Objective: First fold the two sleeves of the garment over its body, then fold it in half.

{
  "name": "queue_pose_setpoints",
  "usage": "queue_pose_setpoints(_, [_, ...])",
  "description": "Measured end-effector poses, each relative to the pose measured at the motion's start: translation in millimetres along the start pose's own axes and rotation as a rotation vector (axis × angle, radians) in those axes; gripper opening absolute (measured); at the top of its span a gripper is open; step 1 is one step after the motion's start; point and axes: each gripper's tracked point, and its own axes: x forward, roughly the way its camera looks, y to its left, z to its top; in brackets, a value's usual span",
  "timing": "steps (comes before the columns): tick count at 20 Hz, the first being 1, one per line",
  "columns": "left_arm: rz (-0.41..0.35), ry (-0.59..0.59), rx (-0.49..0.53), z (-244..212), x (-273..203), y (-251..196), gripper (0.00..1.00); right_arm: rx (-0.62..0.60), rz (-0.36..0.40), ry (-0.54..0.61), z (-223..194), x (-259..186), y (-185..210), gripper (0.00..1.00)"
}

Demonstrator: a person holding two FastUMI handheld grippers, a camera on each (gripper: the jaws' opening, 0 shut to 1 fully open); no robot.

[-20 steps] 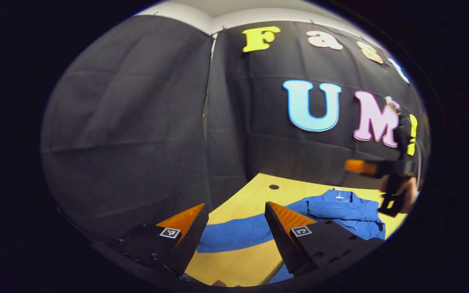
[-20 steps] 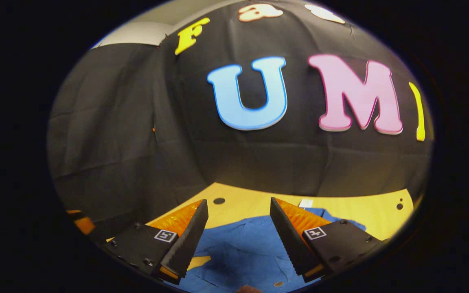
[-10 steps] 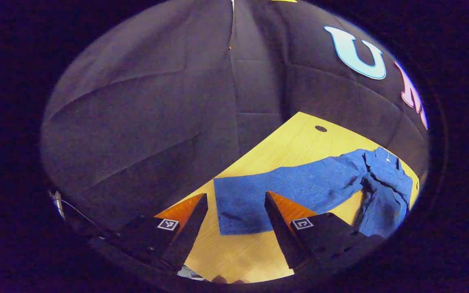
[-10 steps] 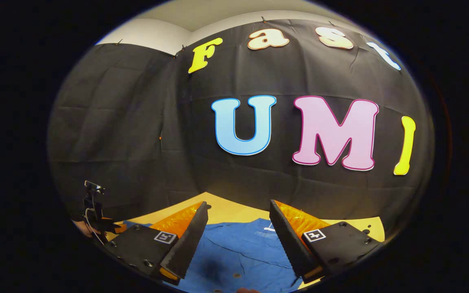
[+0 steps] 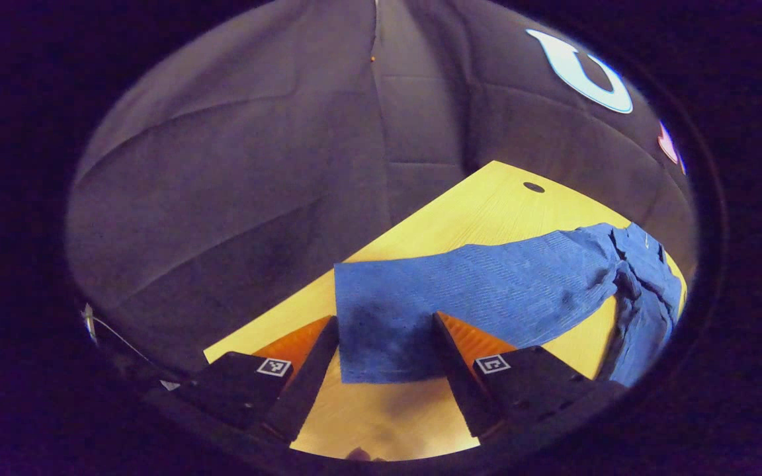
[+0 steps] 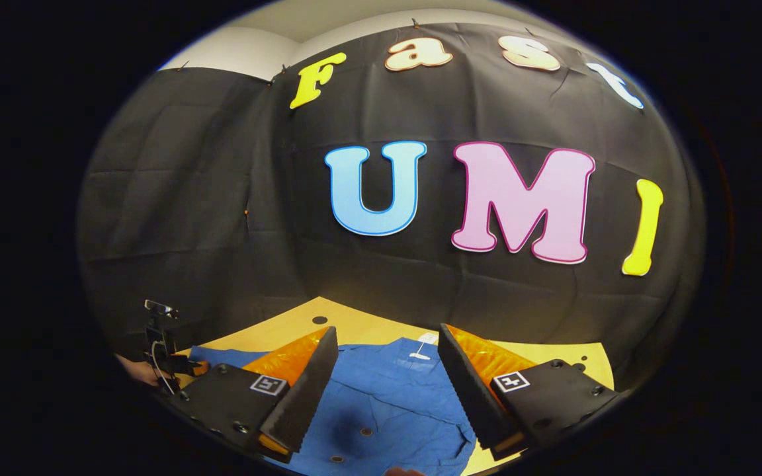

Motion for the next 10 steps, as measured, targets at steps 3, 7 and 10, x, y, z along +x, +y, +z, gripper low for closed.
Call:
queue_pose_setpoints(3, [-0.006,0.007,-0.011,1.1,1.6,0.4,0.83,0.013,0.010,0.019,-6.5,-2.7,5.6,0.97])
queue_pose_setpoints(7, [-0.041,0.010,0.000,5.7,7.2,-13.5,0.42,0.013,0.013,0.032,-10.2,-9.0,5.7,0.96])
queue_pose_setpoints(10, [-0.032,0.118,-0.066,12.3,10.9,-8.1,0.31,0.032,-0.007,0.052,-16.4,-12.5,-2.0,0.97])
